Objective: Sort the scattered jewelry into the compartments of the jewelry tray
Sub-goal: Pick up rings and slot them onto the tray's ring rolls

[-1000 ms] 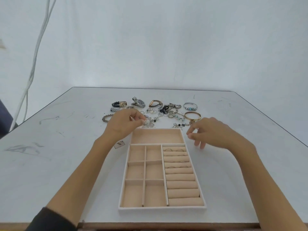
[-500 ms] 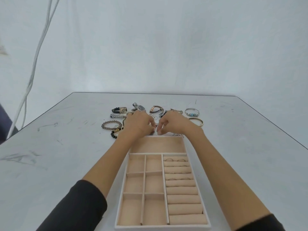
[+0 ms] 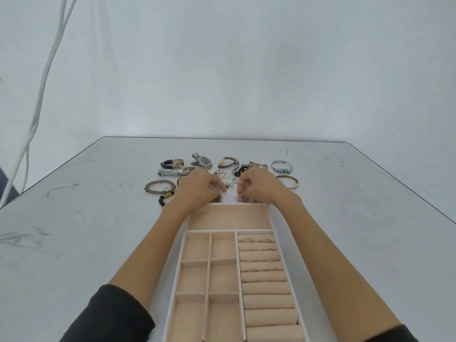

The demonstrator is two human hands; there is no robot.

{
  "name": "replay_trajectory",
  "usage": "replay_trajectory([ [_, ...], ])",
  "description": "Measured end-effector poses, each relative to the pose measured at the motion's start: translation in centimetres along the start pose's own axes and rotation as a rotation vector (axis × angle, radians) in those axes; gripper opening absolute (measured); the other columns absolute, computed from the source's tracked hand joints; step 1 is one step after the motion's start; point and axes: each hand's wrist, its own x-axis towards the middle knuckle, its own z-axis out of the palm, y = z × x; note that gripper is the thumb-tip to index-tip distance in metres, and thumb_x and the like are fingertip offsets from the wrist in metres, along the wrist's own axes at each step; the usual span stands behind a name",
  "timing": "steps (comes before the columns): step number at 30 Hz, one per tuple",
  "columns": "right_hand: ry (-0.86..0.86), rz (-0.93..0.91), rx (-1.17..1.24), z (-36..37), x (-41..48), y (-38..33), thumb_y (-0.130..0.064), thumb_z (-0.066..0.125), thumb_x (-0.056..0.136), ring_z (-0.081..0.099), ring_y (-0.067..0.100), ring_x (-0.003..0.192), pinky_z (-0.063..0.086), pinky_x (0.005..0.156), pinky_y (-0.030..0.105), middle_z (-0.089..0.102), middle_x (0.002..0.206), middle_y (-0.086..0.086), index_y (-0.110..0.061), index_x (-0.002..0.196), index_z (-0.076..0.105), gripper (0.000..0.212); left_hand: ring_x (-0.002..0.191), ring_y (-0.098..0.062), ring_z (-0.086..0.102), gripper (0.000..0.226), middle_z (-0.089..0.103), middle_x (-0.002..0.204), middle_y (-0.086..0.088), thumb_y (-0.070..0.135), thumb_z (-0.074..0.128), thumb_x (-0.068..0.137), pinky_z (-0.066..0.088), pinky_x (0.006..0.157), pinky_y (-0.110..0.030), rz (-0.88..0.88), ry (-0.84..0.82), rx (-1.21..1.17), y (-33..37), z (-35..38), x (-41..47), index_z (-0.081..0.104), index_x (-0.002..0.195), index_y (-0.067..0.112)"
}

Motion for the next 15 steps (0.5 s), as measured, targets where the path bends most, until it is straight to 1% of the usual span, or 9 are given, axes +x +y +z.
replay_trajectory([
  [3, 0.028, 0.002, 0.043, -0.12, -0.07, 0.36, -0.011, 0.078, 0.072, 0.062, 0.017, 0.071, 0.056, 0.078, 0.040, 0.061, 0.070, -0.007, -0.023, 0.067, 0.062, 0.020, 0.097, -0.019, 0.053, 0.023, 0.057, 0.098, 0.003, 0.023, 0.061, 0.083, 0.044, 0.081, -0.035, 0.023, -0.018, -0.032, -0.13, -0.11, 0.03, 0.070, 0.094, 0.042],
  [7, 0.051, 0.024, 0.069, -0.09, -0.12, 0.60, -0.011, 0.078, 0.072, 0.061, 0.016, 0.067, 0.055, 0.076, 0.038, 0.061, 0.069, -0.008, -0.023, 0.069, 0.063, 0.020, 0.098, -0.017, 0.053, 0.031, 0.060, 0.104, 0.006, 0.019, 0.061, 0.081, 0.045, 0.089, -0.040, 0.023, -0.041, -0.099, -0.22, -0.13, 0.07, 0.069, 0.099, 0.042],
  [10, 0.062, 0.042, 0.089, -0.07, -0.16, 0.76, -0.011, 0.078, 0.071, 0.060, 0.016, 0.066, 0.055, 0.076, 0.038, 0.062, 0.070, -0.006, -0.024, 0.068, 0.062, 0.021, 0.097, -0.016, 0.056, 0.020, 0.064, 0.102, 0.010, 0.025, 0.062, 0.083, 0.047, 0.088, -0.039, 0.008, 0.058, -0.158, -0.32, -0.02, 0.04, 0.069, 0.098, 0.036],
  [12, 0.057, 0.048, 0.102, -0.09, -0.19, 0.78, -0.011, 0.078, 0.072, 0.060, 0.015, 0.064, 0.055, 0.075, 0.038, 0.062, 0.071, -0.006, -0.024, 0.068, 0.062, 0.021, 0.104, -0.018, 0.055, 0.012, 0.065, 0.103, 0.008, 0.033, 0.061, 0.086, 0.043, 0.093, -0.040, 0.002, 0.124, -0.088, -0.21, 0.18, 0.05, 0.069, 0.094, 0.034],
  [15, 0.052, 0.045, 0.100, -0.10, -0.23, 0.75, -0.011, 0.078, 0.072, 0.058, 0.014, 0.062, 0.054, 0.074, 0.037, 0.062, 0.070, -0.006, -0.023, 0.069, 0.063, 0.020, 0.114, -0.022, 0.049, 0.014, 0.063, 0.107, 0.003, 0.039, 0.061, 0.084, 0.031, 0.099, -0.042, -0.023, 0.139, 0.054, 0.21, 0.46, 0.15, 0.070, 0.093, 0.032],
])
